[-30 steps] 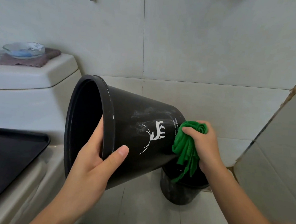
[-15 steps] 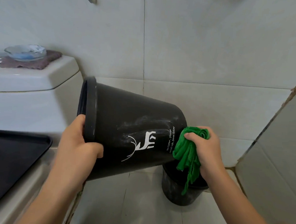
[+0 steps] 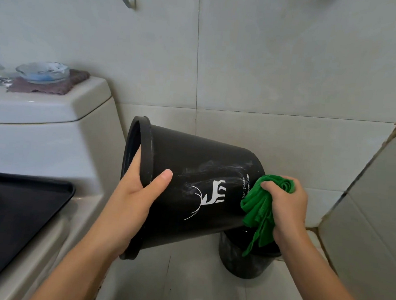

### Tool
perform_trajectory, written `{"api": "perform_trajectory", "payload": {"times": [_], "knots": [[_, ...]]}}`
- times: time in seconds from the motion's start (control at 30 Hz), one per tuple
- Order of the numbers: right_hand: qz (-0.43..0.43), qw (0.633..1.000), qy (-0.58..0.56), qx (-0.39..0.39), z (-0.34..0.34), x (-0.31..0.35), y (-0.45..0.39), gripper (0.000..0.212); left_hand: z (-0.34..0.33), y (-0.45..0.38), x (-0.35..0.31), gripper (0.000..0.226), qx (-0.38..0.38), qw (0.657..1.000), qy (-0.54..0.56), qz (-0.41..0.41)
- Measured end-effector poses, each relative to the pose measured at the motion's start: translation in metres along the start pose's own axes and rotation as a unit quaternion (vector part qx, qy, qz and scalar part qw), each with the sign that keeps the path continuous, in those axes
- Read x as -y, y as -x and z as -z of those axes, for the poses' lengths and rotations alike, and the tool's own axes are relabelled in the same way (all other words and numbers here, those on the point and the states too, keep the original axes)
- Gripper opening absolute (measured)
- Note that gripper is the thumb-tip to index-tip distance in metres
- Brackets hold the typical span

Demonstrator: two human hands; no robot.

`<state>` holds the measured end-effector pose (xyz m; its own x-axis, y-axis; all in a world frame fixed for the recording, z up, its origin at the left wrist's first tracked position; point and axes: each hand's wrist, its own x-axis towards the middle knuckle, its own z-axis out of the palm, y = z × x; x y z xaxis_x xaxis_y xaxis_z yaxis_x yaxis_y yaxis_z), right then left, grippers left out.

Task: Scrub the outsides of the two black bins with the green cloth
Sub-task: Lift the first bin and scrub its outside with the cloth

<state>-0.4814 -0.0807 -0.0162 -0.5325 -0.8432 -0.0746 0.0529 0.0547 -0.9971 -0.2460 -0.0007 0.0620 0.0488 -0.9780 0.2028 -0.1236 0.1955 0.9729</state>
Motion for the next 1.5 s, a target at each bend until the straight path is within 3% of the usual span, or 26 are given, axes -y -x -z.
{"api": "perform_trajectory", "payload": {"times": [0.23,0.4,0.57,0.73,0.8,0.83,0.87,0.93,1.0,1.1,1.23,1.3,1.33,1.43,1.5], "knots": [[0.030,1.000,-0.003,-0.007,-0.003,0.006,0.001,0.021,0.000,0.004,0.000,0.052,0.020,0.997,0.074,-0.027],[0.206,0.972,0.103,-0.037,-0.005,0.026,0.008,0.023,0.001,0.010,0.007,0.054,0.040,0.997,0.044,-0.055],[0.269,0.948,0.166,0.028,-0.014,0.041,0.008,0.024,-0.008,0.016,0.010,0.059,0.063,0.995,0.055,-0.062],[0.476,0.853,0.137,0.165,-0.034,0.034,0.067,0.027,-0.016,0.013,0.013,0.064,0.036,0.994,0.069,-0.079],[0.533,0.813,0.140,0.185,-0.034,0.035,0.068,0.029,-0.013,0.013,0.011,0.060,0.021,0.993,0.070,-0.089],[0.533,0.815,0.142,0.179,-0.032,0.033,0.058,0.028,-0.012,0.013,0.009,0.059,0.016,0.993,0.071,-0.093],[0.501,0.839,0.138,0.159,-0.029,0.031,0.045,0.025,-0.010,0.015,0.008,0.059,0.012,0.993,0.071,-0.094],[0.369,0.915,0.128,0.100,-0.024,0.032,0.011,0.019,-0.008,0.018,0.006,0.059,0.010,0.994,0.062,-0.090],[0.244,0.953,0.171,0.055,-0.018,0.032,-0.015,0.016,-0.006,0.022,0.005,0.055,0.019,0.994,0.053,-0.092],[0.252,0.943,0.214,0.037,-0.018,0.033,-0.010,0.016,-0.007,0.023,0.004,0.055,0.032,0.994,0.050,-0.091],[0.428,0.880,0.155,0.135,-0.029,0.037,0.048,0.020,-0.008,0.020,0.005,0.055,0.027,0.992,0.068,-0.099],[0.475,0.854,0.137,0.164,-0.026,0.037,0.049,0.021,-0.008,0.019,0.006,0.054,0.020,0.992,0.069,-0.100],[0.461,0.863,0.133,0.158,-0.024,0.037,0.038,0.020,-0.008,0.020,0.006,0.054,0.022,0.992,0.065,-0.102],[0.308,0.937,0.144,0.082,-0.018,0.032,-0.006,0.015,-0.009,0.024,0.007,0.059,0.031,0.993,0.052,-0.100],[0.250,0.953,0.167,0.038,-0.017,0.025,-0.018,0.017,-0.010,0.026,0.008,0.064,0.044,0.993,0.051,-0.094]]}}
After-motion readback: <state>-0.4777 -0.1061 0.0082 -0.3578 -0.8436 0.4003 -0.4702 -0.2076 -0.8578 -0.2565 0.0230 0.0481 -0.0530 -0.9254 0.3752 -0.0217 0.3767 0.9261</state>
